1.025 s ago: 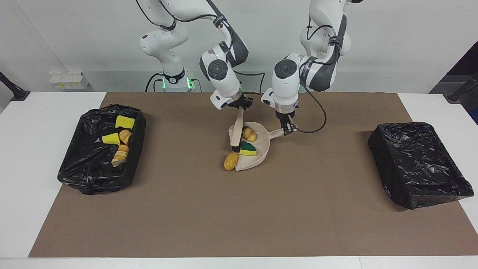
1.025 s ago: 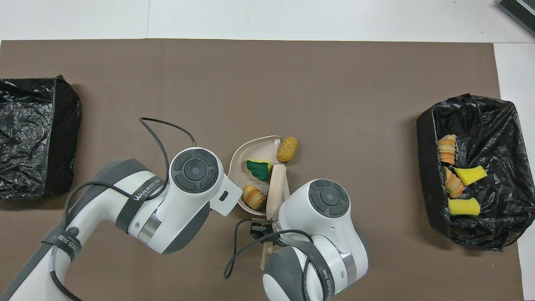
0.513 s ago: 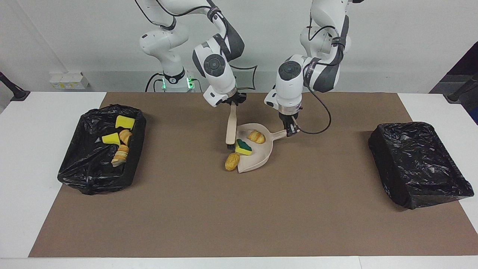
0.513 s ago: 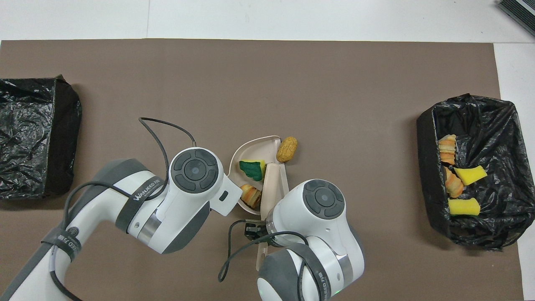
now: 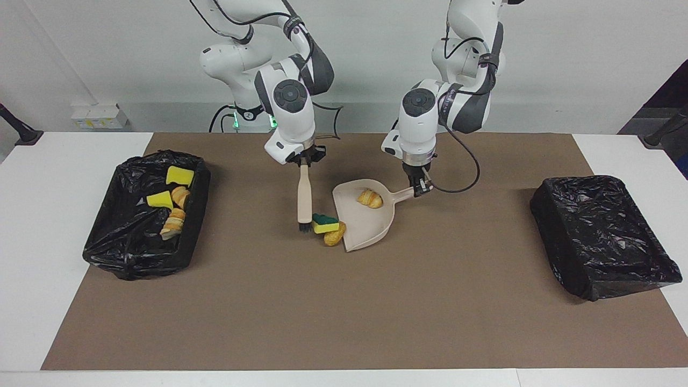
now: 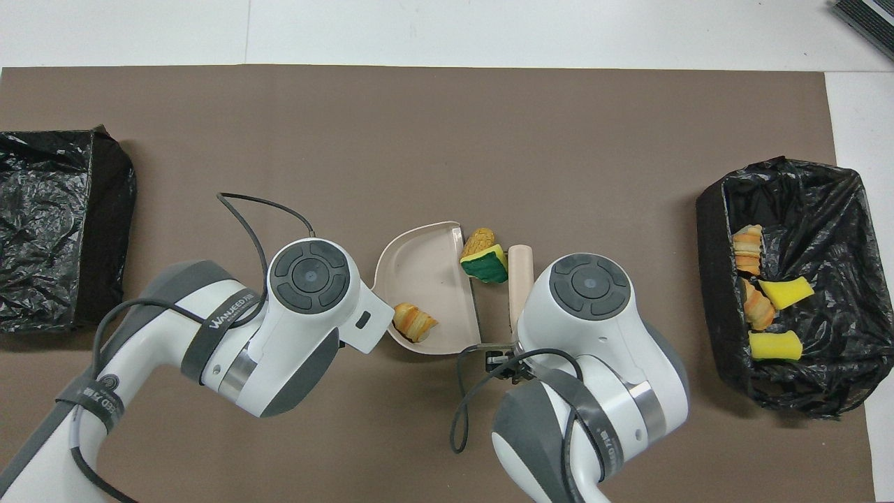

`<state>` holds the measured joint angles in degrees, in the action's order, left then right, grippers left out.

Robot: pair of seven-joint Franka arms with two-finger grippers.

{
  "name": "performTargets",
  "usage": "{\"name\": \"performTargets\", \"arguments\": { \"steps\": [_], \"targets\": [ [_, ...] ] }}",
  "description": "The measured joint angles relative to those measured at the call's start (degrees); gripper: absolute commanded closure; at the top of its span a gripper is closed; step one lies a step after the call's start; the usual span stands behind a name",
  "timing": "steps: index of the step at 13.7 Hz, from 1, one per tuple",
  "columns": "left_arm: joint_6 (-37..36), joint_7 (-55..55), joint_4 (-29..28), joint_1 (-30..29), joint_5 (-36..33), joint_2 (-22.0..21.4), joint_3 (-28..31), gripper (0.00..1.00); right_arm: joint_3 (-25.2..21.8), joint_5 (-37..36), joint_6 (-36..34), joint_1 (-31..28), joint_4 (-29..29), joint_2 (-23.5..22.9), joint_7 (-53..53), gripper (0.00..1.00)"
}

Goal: Sweep and dump trash in bin
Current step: 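Push the debris into the dustpan held by the left gripper, then brush the last pieces into the dustpan with the right gripper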

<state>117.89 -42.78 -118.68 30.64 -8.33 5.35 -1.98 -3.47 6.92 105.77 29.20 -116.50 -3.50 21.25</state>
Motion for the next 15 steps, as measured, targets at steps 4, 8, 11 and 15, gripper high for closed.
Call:
{"name": "performTargets", "arguments": {
  "steps": [4, 8, 11, 15],
  "targets": [
    [0.2, 0.7, -0.4, 0.0, 0.0, 0.0, 0.0, 0.54, 0.1, 3.8, 6.7, -0.6, 2.2, -6.5, -7.2, 1.00],
    [3.3, 1.1, -2.2, 0.0, 0.0, -0.1, 0.0, 0.55, 0.4, 10.6, 9.3, -0.4, 2.8, -10.0, -15.2, 1.00],
    [4.7, 1.9, -3.5, 0.0, 0.0, -0.1, 0.0, 0.97, 1.4, 12.7, 9.0, 2.0, 2.8, -9.3, -15.3, 1.00],
    [4.7, 2.2, -3.6, 0.0, 0.0, -0.2, -0.1, 1.00, 1.5, 12.9, 8.5, 3.7, 2.8, -8.7, -15.3, 1.00]
  ]
}}
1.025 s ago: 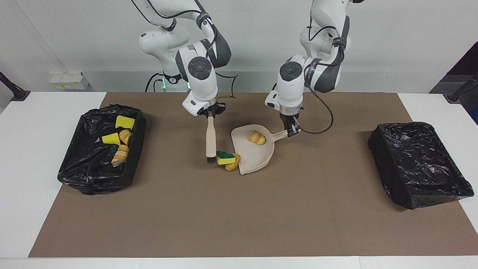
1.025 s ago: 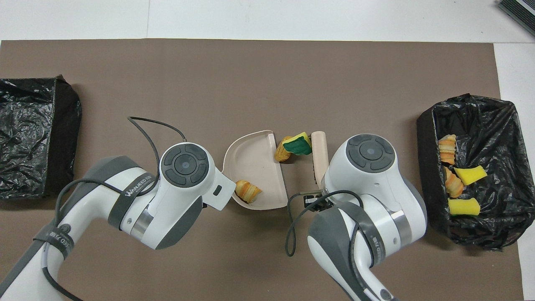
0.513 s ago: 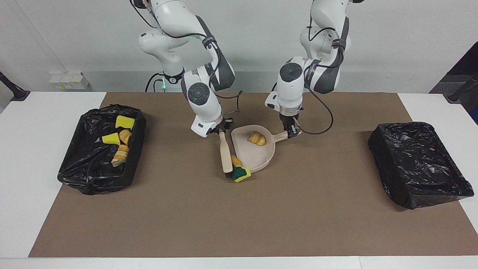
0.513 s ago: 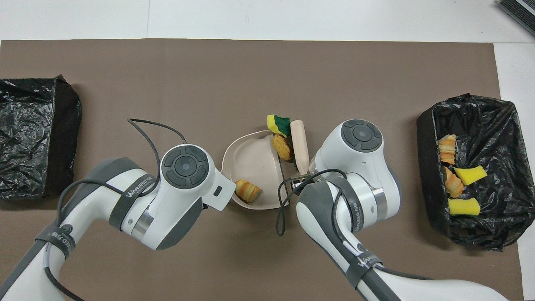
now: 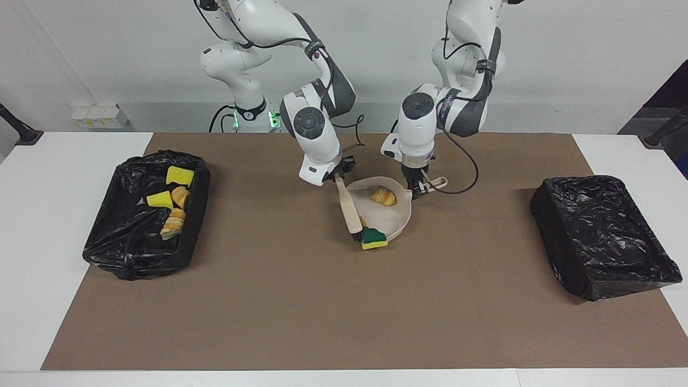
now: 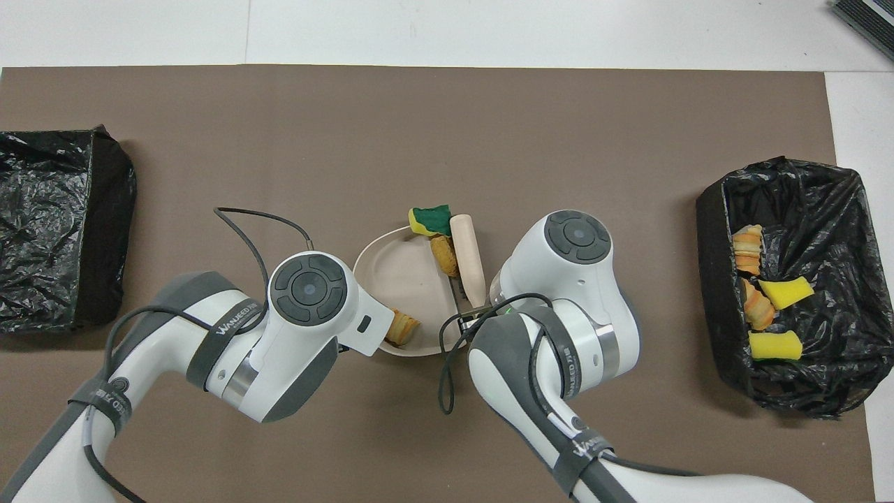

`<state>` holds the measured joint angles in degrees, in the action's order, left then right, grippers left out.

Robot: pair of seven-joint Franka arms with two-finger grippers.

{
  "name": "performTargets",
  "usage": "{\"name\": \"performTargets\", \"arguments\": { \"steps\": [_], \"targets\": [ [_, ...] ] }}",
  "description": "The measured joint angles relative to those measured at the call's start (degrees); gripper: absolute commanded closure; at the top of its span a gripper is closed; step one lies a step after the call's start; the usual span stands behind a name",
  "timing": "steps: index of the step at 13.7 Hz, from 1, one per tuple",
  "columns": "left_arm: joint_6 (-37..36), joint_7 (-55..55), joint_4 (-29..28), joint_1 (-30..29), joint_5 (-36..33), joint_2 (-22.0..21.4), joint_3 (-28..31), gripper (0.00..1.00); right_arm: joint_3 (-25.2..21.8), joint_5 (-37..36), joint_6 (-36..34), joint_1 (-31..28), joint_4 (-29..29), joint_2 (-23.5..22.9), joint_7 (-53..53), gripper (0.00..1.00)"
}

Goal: Sweep and dump trash in bin
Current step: 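Brush the last pieces into the dustpan with the right gripper, then carry the loaded dustpan to the black bag with the left gripper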

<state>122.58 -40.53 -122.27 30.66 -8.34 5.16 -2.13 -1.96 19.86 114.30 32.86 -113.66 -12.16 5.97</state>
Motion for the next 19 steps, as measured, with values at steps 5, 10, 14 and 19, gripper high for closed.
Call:
{"name": "performTargets", "arguments": {
  "steps": [5, 10, 14, 19],
  "targets": [
    [0.0, -0.3, 0.0, 0.0, 0.0, 0.0, 0.0, 1.00, -0.2, 0.0, -1.9, -0.4, 0.0, 0.4, -0.9, 1.00],
    [0.1, -1.2, 0.0, -0.1, -0.1, -0.1, 0.1, 1.00, 0.0, 0.0, -4.8, 0.3, 0.2, 0.9, -3.8, 1.00],
    [1.9, -1.3, 0.0, -0.2, -0.1, -0.1, 0.3, 1.00, 0.2, 0.0, -13.2, 3.1, 0.3, 3.1, -8.9, 1.00],
    [3.0, -2.0, 0.0, -1.0, -0.1, -0.1, 0.7, 1.00, 0.0, -8.3, -18.7, 2.8, 0.5, 5.0, -12.4, 1.00]
  ]
}}
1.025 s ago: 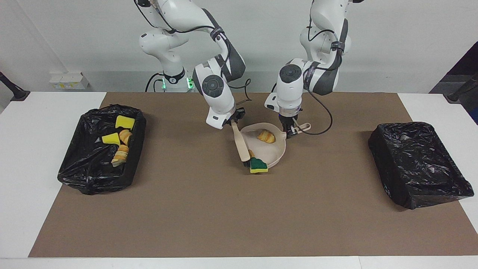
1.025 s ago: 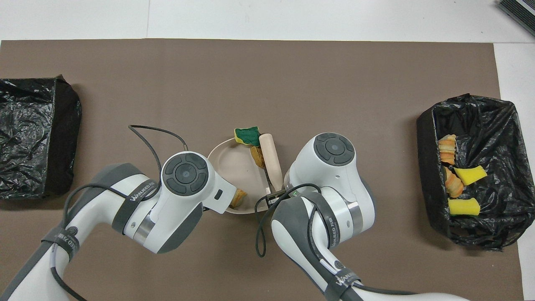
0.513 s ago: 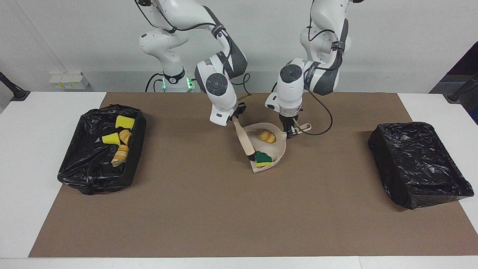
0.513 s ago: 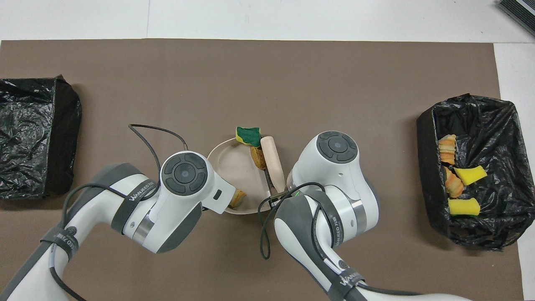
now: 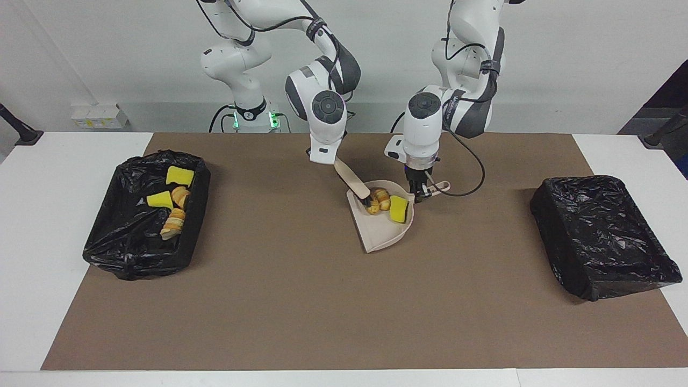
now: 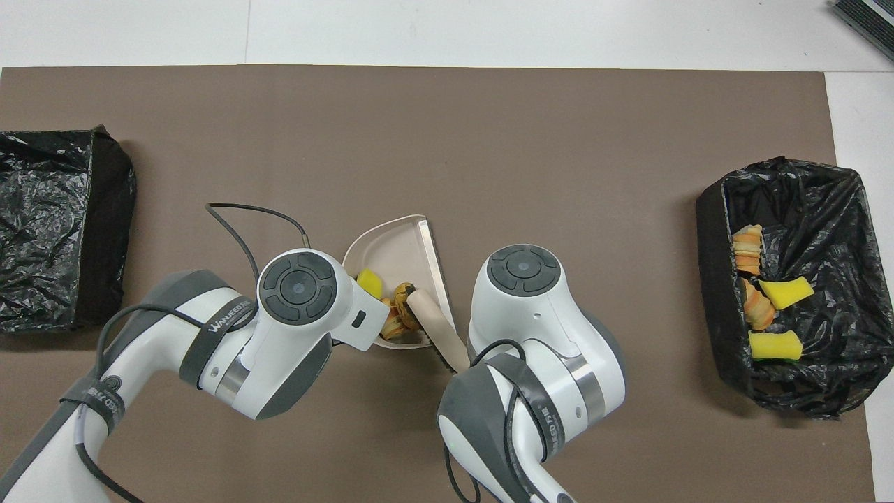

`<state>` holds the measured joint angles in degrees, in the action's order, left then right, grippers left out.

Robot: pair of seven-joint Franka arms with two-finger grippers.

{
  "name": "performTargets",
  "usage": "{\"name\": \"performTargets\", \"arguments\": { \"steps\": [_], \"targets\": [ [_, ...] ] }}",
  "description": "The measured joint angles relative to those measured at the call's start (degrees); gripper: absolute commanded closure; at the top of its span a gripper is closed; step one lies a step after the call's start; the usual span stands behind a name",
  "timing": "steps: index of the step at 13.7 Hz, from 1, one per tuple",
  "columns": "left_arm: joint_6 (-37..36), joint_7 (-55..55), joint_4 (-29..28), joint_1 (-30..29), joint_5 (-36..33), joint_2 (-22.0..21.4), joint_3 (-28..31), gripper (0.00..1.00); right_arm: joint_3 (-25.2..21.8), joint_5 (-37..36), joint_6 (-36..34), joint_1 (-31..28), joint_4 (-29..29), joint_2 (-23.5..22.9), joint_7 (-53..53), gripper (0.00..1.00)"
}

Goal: Sweep and dump trash in bin
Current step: 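Carry the loaded dustpan to the black bag with the left gripper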

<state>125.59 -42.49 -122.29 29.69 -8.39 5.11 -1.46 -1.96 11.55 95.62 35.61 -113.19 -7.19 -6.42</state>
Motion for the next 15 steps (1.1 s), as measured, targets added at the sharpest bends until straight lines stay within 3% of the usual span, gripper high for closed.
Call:
{"name": "performTargets", "arguments": {
  "steps": [6, 8, 12, 15],
  "targets": [
    [0.3, -7.3, 0.0, -2.7, 0.0, -2.5, 0.1, 1.00, -0.5, -4.1, -2.9, -3.5, 0.7, 2.8, -2.1, 1.00],
    [-2.7, -10.3, 0.1, -4.9, 0.0, -4.5, 0.1, 1.00, -0.6, -4.5, -4.2, -6.7, 0.9, 4.2, -3.0, 1.00],
    [-7.6, -20.6, 0.7, -14.3, -0.1, -10.4, 0.5, 1.00, -0.9, -4.5, -6.9, -13.9, 1.8, 5.2, -3.1, 1.00],
    [-13.0, -25.8, 5.0, -23.5, -0.1, -12.4, 0.8, 1.00, -1.0, -4.5, -7.2, -17.4, 1.4, 5.1, -1.9, 1.00]
  ]
}}
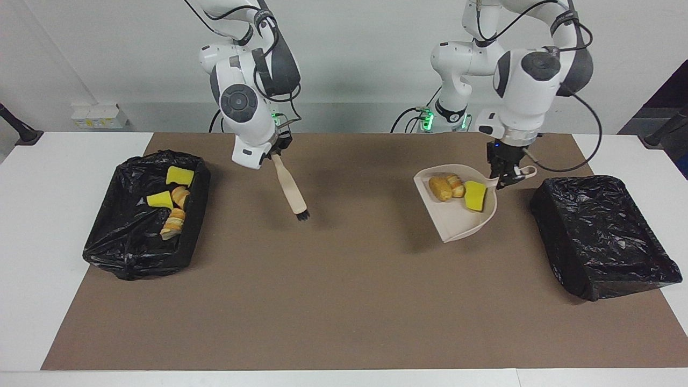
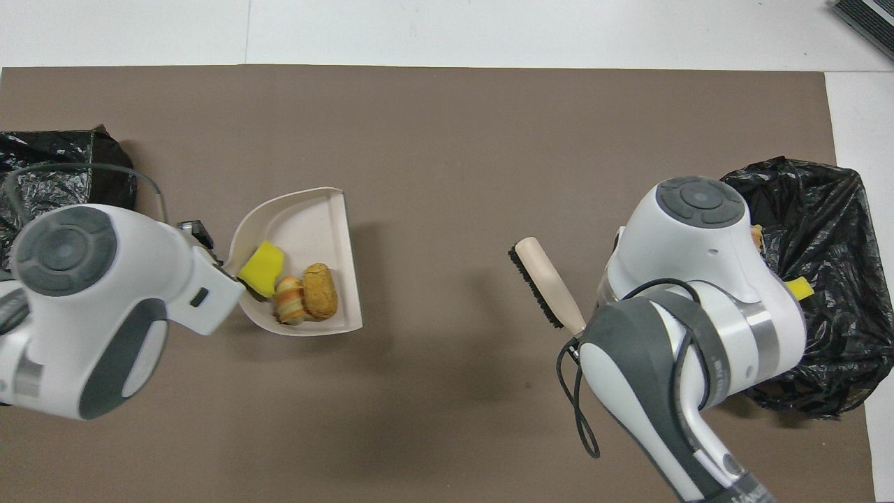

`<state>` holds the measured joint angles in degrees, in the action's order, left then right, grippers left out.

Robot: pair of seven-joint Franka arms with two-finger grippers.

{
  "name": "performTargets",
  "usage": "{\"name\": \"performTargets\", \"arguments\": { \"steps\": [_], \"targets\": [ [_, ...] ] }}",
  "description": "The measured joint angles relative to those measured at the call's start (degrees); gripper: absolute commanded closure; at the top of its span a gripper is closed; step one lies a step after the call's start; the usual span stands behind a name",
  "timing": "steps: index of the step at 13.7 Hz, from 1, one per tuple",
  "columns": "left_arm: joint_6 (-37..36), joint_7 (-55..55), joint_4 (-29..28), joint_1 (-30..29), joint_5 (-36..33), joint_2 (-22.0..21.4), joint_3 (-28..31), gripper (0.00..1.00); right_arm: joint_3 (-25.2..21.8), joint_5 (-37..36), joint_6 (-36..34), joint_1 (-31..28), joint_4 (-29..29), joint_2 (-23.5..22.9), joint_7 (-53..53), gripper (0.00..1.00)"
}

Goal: Sweep and dump trash in bin
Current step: 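Carry the loaded dustpan to the black bag with the left gripper, then tip the dustpan over the black bag with the left gripper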

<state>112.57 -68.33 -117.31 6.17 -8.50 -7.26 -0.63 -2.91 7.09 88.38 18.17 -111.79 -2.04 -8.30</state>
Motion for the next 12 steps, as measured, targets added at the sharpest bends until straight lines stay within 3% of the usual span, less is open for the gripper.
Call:
{"name": "performTargets", "arguments": {
  "steps": [2, 7, 12],
  "targets": [
    [-1.5, -5.3, 4.0, -5.3, 0.0, 0.3, 0.1, 1.00, 0.4, 0.2, 1.1, 1.2, -1.3, 0.4, 6.4, 1.00],
    [-5.2, -17.2, 14.2, -18.8, 0.2, 4.0, 0.2, 1.00, 1.5, 2.8, 10.3, 12.3, -7.8, 3.5, 23.2, 1.00],
    [-5.2, -22.5, 23.0, -24.8, -2.4, 10.1, 0.1, 1.00, 1.7, 6.5, 18.7, 23.9, -9.2, 2.8, 39.7, 1.00]
  ]
}}
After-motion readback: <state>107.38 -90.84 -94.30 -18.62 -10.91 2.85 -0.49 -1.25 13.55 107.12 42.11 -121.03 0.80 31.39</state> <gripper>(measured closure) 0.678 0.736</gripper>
